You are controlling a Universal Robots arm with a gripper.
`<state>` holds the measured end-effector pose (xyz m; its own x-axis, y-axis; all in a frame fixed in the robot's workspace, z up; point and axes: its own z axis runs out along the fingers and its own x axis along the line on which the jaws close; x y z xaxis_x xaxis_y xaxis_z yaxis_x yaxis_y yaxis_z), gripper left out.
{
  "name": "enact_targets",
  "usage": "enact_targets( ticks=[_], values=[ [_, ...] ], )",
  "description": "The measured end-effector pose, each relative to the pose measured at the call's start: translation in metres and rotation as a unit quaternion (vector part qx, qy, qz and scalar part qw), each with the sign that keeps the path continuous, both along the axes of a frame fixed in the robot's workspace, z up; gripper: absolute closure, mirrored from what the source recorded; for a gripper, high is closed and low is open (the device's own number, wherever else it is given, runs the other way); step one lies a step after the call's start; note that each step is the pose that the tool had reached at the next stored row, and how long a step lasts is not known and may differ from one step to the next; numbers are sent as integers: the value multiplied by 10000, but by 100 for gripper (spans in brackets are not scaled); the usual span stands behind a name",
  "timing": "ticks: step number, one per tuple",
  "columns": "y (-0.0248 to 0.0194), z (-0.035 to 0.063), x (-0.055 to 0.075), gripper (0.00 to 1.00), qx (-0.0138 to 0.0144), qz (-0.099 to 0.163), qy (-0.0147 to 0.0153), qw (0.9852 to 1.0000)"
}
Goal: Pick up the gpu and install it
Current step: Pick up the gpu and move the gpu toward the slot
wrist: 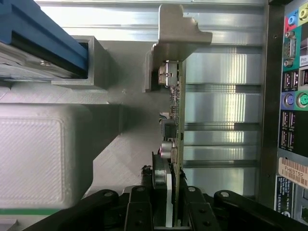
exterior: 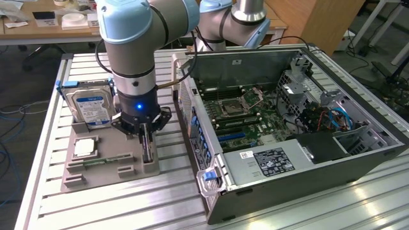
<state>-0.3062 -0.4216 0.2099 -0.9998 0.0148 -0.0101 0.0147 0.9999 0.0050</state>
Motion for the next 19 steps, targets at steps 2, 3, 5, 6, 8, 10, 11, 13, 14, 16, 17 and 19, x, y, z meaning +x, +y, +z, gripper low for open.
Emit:
enact_targets(
  ticks=[2,3,5,6,8,10,11,13,14,16,17,19],
  values=[
    [0,19,0,72,8,0,0,10000],
    [0,34,0,72,15,1,0,10000],
    [0,72,0,72,34,0,0,10000],
    [0,88,0,72,39,0,0,10000],
    [0,115,0,72,44,0,0,10000],
    [0,142,0,72,51,0,0,10000],
    [0,155,0,72,56,0,0,10000],
    [0,184,0,72,63,0,0,10000],
    [0,199,0,72,66,0,0,10000],
    [0,229,0,72,74,0,0,10000],
    [0,244,0,72,78,0,0,10000],
    [0,275,0,72,91,1,0,10000]
  ],
)
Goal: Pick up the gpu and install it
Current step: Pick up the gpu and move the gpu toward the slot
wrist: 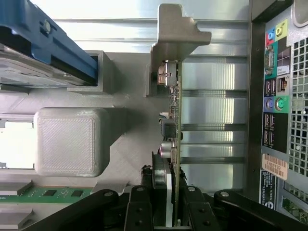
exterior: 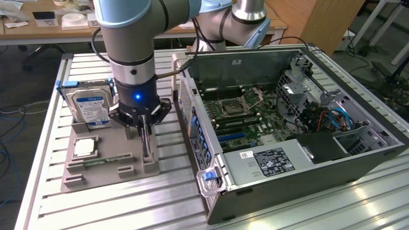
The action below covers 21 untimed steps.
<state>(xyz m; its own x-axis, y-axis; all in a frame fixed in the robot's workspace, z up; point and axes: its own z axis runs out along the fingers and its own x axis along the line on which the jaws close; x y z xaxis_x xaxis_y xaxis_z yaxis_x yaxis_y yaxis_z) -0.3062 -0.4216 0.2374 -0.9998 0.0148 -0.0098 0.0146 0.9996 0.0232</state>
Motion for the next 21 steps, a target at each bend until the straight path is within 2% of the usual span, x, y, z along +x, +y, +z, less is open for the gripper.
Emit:
enact_targets(
  ticks=[8,13,18,21],
  values=[
    [0,102,0,72,64,-1,0,10000],
    [0,161,0,72,94,0,0,10000],
    [-2,223,0,72,149,0,0,9999],
    [-2,263,0,72,173,-1,1,9999]
  ],
)
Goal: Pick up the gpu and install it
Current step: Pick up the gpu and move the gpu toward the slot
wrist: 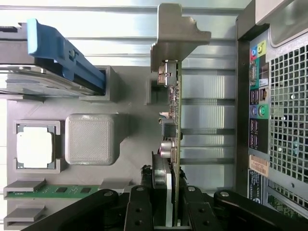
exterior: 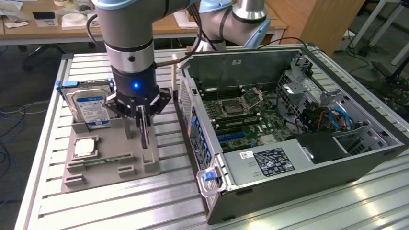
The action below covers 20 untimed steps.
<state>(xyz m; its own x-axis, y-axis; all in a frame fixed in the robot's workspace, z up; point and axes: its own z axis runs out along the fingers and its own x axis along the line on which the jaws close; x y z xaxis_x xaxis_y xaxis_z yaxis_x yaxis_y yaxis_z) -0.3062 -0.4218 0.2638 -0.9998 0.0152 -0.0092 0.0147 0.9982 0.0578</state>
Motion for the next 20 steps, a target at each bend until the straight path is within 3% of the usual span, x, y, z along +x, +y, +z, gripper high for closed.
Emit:
enact_targets(
  ticks=[2,5,6,10,14,15,19,20],
  values=[
    [-1,8,1,72,38,1,-1,10000],
    [1,29,0,72,44,-1,6,10000],
    [0,28,1,72,46,0,21,10000],
    [0,36,0,72,37,-1,137,9999],
    [0,127,0,72,36,0,154,9999],
    [0,140,1,72,26,0,156,9999],
    [0,171,0,72,-138,-3,166,9998],
    [-1,186,0,72,-148,-3,170,9997]
  ],
)
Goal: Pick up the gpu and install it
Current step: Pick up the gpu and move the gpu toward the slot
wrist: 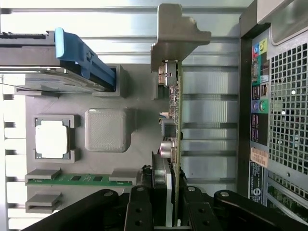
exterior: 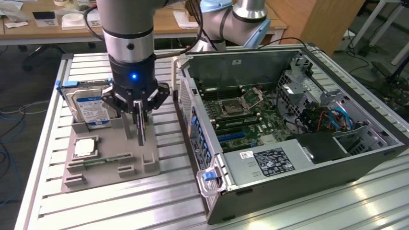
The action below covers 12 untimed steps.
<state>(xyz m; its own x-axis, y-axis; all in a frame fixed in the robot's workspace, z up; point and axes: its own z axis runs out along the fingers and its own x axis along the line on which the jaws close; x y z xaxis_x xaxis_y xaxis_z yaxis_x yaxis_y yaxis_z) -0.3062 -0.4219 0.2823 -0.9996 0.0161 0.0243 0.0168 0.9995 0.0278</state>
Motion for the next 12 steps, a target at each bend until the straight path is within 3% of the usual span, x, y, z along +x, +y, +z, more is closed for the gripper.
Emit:
enact_targets(
  ticks=[2,3,5,9,12],
  values=[
    [1,43,0,72,5,0,-2,10000],
    [1,64,0,72,23,0,-1,10000],
    [1,83,0,72,93,0,-2,10000],
    [1,101,0,72,93,-1,-2,10000],
    [1,168,0,72,94,0,-3,10000]
  ],
)
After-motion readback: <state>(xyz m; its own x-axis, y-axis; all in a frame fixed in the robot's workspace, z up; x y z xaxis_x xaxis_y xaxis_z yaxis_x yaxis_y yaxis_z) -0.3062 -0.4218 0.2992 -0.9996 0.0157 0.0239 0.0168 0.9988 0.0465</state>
